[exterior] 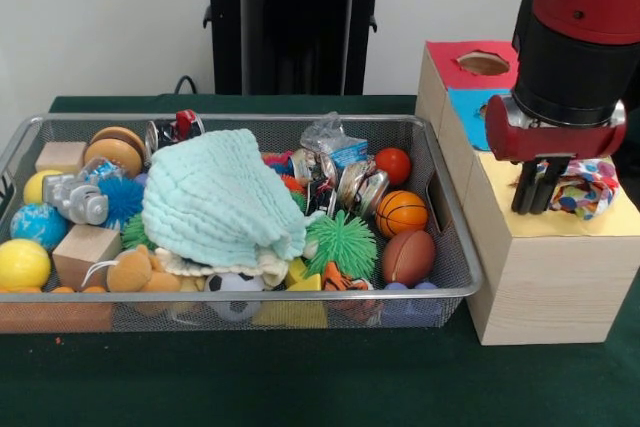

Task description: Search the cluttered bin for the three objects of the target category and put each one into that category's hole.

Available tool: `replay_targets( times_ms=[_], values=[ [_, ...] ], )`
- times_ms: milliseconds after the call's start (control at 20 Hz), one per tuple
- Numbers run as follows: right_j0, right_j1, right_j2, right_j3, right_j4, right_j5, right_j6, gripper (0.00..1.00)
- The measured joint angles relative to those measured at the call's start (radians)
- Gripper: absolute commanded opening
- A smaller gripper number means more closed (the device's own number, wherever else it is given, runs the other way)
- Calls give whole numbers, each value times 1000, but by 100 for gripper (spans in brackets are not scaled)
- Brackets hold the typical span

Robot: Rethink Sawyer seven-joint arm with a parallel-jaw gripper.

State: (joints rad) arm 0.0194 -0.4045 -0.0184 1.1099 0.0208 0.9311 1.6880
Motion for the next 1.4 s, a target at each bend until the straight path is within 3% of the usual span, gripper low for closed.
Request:
replay_targets(
  times_ms=[400,900,1400],
  values=[
    [7,-75,-1,12,-2,19,0,0],
    [107,-230,-6,17,11,108,0,0],
    [228,-235,-10,75,7,108,0,0]
  ],
)
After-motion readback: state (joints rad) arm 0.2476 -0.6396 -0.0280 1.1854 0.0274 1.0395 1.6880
